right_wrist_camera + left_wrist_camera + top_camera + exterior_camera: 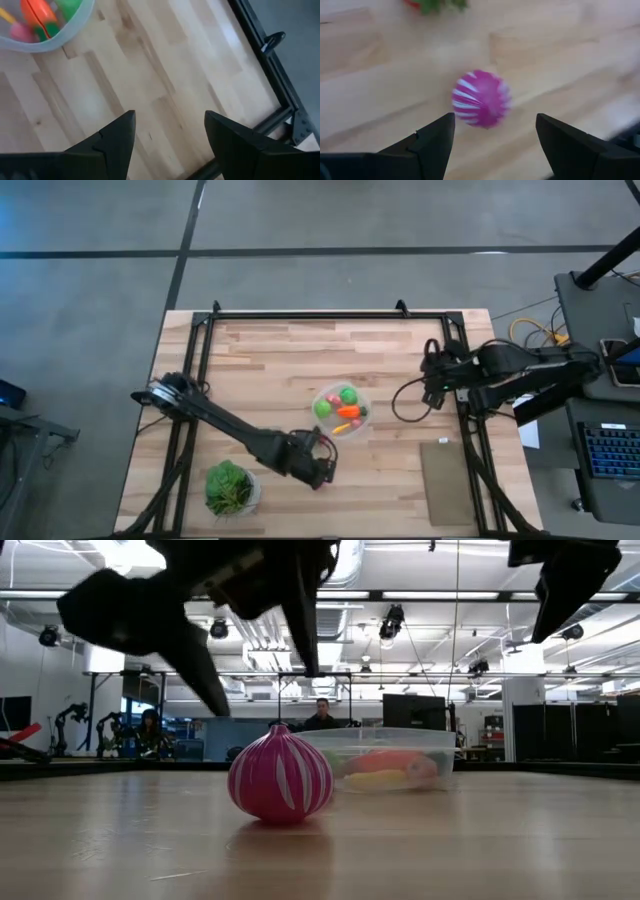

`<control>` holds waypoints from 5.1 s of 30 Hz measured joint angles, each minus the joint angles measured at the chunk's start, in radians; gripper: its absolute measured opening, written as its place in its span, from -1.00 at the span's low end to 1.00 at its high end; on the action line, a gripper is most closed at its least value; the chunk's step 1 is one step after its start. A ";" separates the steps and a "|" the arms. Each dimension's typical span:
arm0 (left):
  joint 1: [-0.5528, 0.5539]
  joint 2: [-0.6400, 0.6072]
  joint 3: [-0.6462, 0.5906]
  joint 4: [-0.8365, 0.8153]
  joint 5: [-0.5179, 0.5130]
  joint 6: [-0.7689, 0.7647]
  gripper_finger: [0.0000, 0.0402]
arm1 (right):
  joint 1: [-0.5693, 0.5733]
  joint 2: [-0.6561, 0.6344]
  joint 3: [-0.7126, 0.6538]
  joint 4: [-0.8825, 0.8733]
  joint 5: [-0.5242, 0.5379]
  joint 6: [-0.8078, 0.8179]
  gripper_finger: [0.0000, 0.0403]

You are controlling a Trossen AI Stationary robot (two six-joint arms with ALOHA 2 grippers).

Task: Pick and placing Produce into tupperware
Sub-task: Put the purple onion into the transparent bin, then put the right red strawberry into the transparent bin

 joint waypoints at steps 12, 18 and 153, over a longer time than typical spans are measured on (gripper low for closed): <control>0.002 0.154 0.141 -0.067 0.062 0.056 0.32 | 0.000 -0.154 0.000 -0.034 0.001 0.047 0.15; 0.002 0.192 0.151 -0.069 0.067 0.053 0.32 | 0.000 -0.159 0.000 -0.034 0.001 0.047 0.15; 0.088 0.064 0.023 -0.078 -0.207 1.031 0.40 | 0.000 -0.134 -0.027 -0.023 0.029 0.062 0.15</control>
